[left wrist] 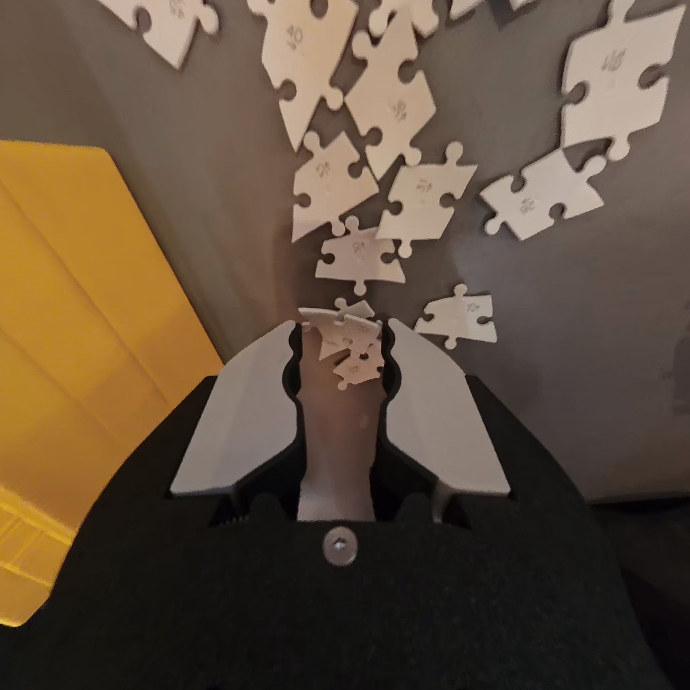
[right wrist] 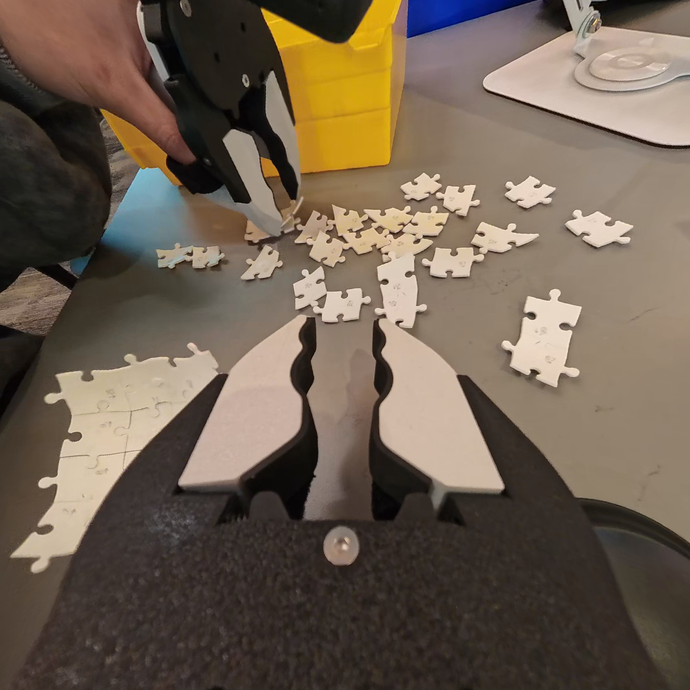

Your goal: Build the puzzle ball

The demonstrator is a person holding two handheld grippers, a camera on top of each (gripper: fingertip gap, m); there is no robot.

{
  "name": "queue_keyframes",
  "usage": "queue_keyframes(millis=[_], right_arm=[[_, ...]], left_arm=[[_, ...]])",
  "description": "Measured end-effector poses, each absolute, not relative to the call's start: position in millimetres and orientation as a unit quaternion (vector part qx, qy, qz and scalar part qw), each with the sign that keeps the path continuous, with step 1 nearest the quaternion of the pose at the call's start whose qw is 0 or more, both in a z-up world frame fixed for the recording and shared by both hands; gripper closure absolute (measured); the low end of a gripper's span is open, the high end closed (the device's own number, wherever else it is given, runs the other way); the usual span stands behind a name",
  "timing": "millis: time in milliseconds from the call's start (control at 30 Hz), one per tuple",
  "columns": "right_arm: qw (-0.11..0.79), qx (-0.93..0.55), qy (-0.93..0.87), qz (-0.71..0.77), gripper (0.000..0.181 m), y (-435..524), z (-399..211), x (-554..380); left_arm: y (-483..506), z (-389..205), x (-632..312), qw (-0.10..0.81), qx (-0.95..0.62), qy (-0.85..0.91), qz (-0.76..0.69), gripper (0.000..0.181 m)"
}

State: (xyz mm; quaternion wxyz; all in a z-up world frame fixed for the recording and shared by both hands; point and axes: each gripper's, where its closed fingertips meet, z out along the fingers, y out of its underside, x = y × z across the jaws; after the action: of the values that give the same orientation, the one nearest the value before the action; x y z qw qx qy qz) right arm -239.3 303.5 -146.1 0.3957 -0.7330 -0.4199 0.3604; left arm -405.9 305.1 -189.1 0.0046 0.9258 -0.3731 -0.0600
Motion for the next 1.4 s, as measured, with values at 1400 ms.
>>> queue_keyframes(millis=[1400], right_arm=[[0.389,-0.735,-0.420,0.363,0.153,303.4,-147.5,-239.7]], left_arm=[[284.2,-194.1,-411.5,0.092,0.908,-0.403,-0.073,0.141]])
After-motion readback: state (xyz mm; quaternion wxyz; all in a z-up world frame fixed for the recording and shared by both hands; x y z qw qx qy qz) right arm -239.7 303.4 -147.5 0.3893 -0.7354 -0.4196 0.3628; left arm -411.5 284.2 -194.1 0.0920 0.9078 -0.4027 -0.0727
